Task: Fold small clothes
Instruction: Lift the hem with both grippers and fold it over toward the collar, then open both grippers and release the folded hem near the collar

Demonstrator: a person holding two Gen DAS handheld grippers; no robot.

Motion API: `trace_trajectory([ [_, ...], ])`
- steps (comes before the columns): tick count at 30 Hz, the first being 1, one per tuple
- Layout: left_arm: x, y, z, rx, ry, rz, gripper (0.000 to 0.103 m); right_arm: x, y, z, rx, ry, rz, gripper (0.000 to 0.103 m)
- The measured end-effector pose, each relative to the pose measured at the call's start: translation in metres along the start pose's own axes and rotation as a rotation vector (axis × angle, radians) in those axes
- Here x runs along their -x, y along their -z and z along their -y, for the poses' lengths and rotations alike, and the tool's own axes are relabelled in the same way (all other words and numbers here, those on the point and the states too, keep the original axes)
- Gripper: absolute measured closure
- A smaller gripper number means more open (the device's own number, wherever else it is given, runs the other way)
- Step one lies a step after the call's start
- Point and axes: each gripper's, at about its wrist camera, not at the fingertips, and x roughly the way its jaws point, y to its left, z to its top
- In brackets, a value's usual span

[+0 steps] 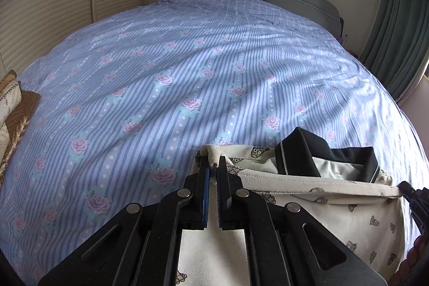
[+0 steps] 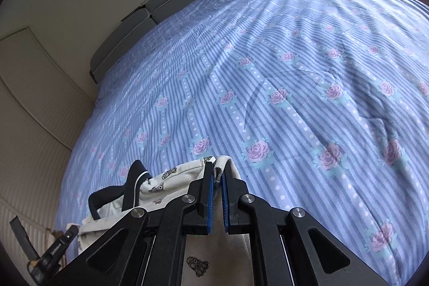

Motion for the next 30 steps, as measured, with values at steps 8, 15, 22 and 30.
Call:
trace_trajectory([
  [8,-0.008,0.003,-0.002,-0.042,-0.024,-0.024,0.091,-0.016,0.005,-0.004,0.072,0.057,-0.016,0.093],
  [15,0.036,0.010,0.008,-0.132,-0.024,0.038,0.076,0.022,0.007,-0.014,0.125,0.097,0.062,0.048],
  [22,0.040,0.018,0.039,-0.216,0.056,-0.009,0.076,0.045,0.022,-0.046,0.236,-0.001,0.055,0.048],
  [30,0.013,0.020,0.050,-0.241,0.077,-0.082,0.076,0.010,0.056,-0.086,0.374,-0.066,-0.089,0.049],
])
